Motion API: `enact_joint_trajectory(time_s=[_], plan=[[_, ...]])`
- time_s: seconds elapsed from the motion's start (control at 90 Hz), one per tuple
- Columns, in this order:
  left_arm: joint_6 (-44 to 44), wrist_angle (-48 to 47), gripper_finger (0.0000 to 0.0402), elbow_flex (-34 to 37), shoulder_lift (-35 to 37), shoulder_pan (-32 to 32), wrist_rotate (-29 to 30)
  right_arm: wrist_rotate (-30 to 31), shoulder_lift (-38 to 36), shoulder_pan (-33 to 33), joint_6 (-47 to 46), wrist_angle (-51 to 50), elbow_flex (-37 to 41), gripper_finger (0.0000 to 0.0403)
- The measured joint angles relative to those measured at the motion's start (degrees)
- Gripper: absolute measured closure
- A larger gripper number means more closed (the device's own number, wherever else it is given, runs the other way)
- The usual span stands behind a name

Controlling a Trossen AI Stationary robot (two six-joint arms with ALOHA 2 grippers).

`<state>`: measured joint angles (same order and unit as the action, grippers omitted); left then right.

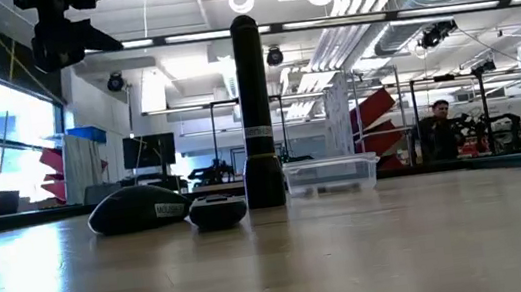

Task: Insert battery
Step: Close the flashlight battery compartment

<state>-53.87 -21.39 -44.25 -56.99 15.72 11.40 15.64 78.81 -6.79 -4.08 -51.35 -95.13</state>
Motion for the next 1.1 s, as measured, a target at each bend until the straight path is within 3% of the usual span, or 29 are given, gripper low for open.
enact_joint_trajectory(time_s=[0.4,0.656,0.822,1.1], plan=[[-3.31,1.97,0.0147,0.0,0.0,0.0,1.8,0.02,0.0,0.0,0.0,0.0,0.0,0.0153],[5.49,2.01,0.0147,0.0,0.0,0.07,6.3,0.02,0.0,0.0,0.0,0.0,0.0,0.0153],[10.97,1.81,0.0147,0.31,-0.04,1.91,5.52,0.02,0.0,-0.01,0.0,0.02,0.0,0.0153],[7.4,1.95,0.0147,0.31,0.0,2.21,2.4,0.04,0.0,0.0,0.0,0.02,0.02,0.0153]])
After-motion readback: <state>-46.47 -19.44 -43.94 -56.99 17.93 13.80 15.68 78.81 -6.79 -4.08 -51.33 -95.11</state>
